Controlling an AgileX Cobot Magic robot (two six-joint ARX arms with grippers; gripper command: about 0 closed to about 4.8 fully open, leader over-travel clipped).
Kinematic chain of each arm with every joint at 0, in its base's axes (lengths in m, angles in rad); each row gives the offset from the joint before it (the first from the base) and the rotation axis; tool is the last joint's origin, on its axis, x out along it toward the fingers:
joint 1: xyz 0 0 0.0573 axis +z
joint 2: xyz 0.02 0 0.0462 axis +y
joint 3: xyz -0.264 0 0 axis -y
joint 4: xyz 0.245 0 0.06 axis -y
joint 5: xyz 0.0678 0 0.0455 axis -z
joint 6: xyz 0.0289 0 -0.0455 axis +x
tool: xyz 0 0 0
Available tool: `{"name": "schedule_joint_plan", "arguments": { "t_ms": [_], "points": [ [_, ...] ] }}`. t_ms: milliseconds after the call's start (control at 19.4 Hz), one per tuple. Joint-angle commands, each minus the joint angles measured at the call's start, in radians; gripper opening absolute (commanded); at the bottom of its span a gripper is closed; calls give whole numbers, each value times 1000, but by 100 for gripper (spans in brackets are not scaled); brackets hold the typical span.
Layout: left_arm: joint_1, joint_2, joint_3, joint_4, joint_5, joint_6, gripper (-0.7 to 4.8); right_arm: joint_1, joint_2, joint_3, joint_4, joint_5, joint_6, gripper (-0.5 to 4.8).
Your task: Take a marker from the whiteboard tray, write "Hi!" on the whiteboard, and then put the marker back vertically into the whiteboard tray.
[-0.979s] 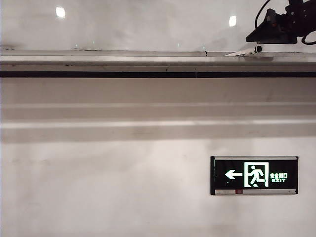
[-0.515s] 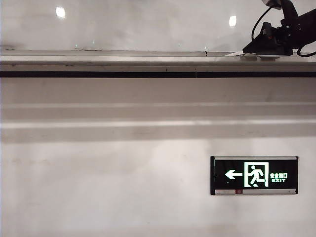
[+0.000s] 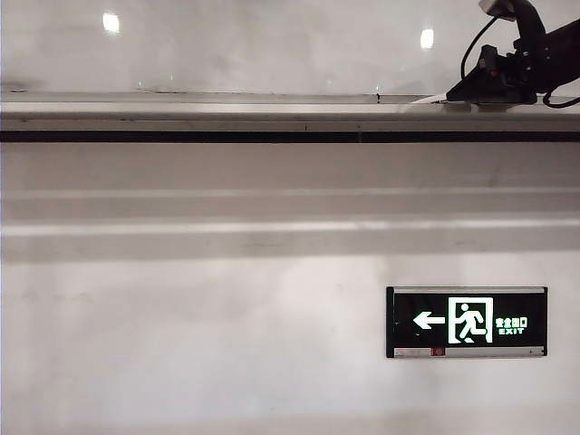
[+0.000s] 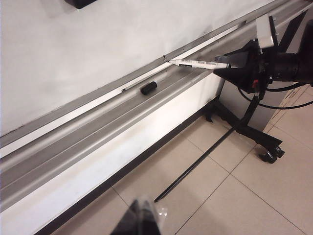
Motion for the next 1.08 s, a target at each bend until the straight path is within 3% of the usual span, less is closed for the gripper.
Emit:
{"name": "schedule_joint_plan", "arguments": {
  "t_ms": [52, 155, 309, 464, 722, 1082],
  "points": [
    [0, -3, 6, 13, 5, 0, -5, 8, 0, 6, 5, 14, 4, 201],
    [0, -3, 6, 13, 5, 0, -5, 10, 6, 6, 5, 21, 4, 187],
    [0, -3, 6, 12, 5, 0, -5, 18, 12, 6, -2, 21, 4, 72],
    [0, -3, 6, 12, 5, 0, -5, 21, 14, 6, -2, 21, 4, 30],
    [0, -3, 6, 12, 5, 0, -5, 16, -15, 6, -18, 0, 48, 30],
    [0, -3, 6, 13, 5, 0, -5, 16, -133, 6, -191, -11, 50, 29]
  ]
}}
